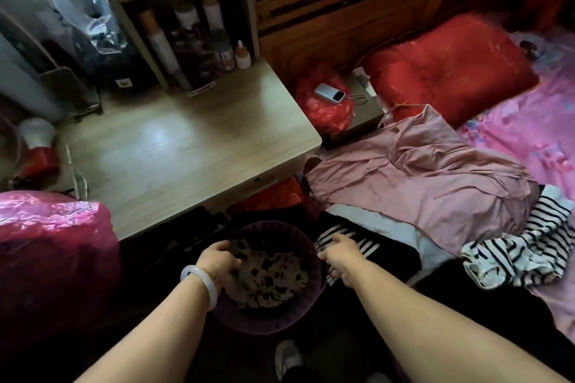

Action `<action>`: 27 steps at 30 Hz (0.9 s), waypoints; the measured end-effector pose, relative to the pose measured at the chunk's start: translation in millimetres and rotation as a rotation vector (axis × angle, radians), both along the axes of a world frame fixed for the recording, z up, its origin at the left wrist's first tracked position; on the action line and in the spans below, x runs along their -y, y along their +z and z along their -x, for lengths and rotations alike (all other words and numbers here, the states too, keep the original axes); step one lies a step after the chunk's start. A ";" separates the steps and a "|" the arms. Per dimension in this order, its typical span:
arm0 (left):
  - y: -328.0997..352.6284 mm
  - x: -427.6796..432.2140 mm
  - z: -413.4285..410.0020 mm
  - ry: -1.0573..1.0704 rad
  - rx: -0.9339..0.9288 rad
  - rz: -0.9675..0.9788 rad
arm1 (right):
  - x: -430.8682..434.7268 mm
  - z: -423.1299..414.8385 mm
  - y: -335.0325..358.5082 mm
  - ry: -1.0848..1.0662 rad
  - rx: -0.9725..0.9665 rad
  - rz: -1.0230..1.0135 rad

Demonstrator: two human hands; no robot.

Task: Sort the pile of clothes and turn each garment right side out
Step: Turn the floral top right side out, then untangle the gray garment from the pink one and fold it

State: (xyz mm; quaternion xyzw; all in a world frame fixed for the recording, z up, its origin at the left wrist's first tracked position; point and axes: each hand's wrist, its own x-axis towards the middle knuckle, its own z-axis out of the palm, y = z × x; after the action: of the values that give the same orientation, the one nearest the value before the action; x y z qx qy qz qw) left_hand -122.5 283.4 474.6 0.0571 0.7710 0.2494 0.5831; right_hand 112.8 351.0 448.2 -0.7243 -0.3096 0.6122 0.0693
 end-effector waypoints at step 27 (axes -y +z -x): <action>-77.3 -117.9 -278.6 -0.300 0.232 -0.091 | -50.5 -223.4 -127.0 -0.181 0.076 -0.118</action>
State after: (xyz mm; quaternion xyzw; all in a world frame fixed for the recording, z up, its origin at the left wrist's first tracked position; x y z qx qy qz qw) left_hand 156.1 401.3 397.3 0.1687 0.6692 0.1991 0.6957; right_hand 336.2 401.5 321.1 -0.7665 -0.2809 0.5564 0.1551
